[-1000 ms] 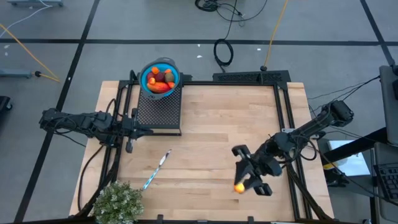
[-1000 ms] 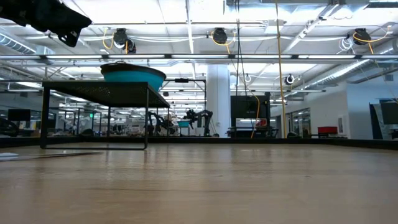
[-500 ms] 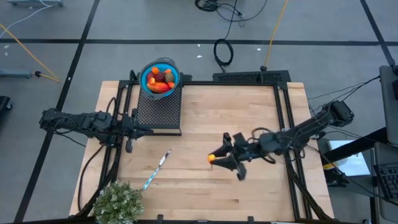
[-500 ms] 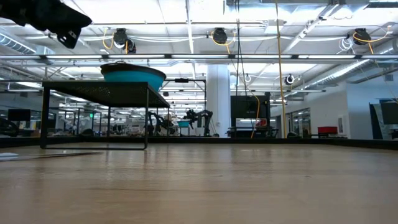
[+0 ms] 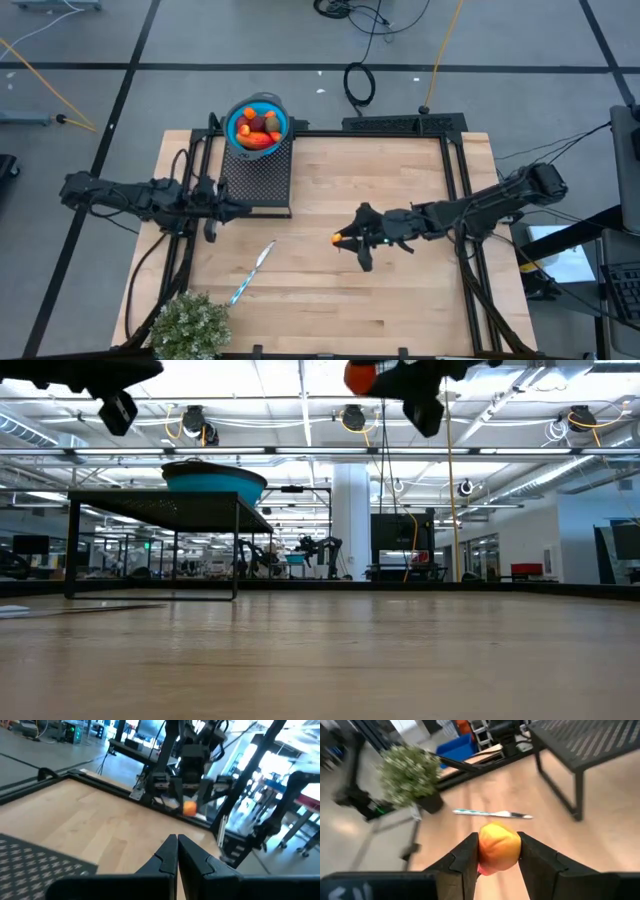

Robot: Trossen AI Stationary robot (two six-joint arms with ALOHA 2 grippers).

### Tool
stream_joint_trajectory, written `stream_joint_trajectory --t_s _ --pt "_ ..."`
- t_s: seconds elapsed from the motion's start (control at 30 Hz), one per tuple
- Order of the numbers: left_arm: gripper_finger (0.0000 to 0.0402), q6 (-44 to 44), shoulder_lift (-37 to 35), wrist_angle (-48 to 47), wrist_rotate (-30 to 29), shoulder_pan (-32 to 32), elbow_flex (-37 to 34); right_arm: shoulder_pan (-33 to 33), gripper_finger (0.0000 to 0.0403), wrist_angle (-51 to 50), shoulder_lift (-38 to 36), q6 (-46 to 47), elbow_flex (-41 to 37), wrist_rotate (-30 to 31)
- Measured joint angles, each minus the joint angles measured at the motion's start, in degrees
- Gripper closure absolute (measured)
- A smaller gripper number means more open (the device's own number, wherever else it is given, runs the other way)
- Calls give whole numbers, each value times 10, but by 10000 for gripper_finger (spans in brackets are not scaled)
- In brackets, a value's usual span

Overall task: Pick & Place Fruit
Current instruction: Put the orange pear into the blue strainer bowl on the shelf

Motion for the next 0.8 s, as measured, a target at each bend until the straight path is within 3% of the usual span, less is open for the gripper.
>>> stream_joint_trajectory --t_s 0.3,0.47,0.8 --pt "349 -18 144 180 -1 0 0 -44 285 5 11 -224 0 0" --pt "315 -32 216 266 -3 0 0 -62 287 89 11 -319 0 0" --pt "257 -61 338 435 -1 0 0 -86 286 252 11 -352 0 -2"
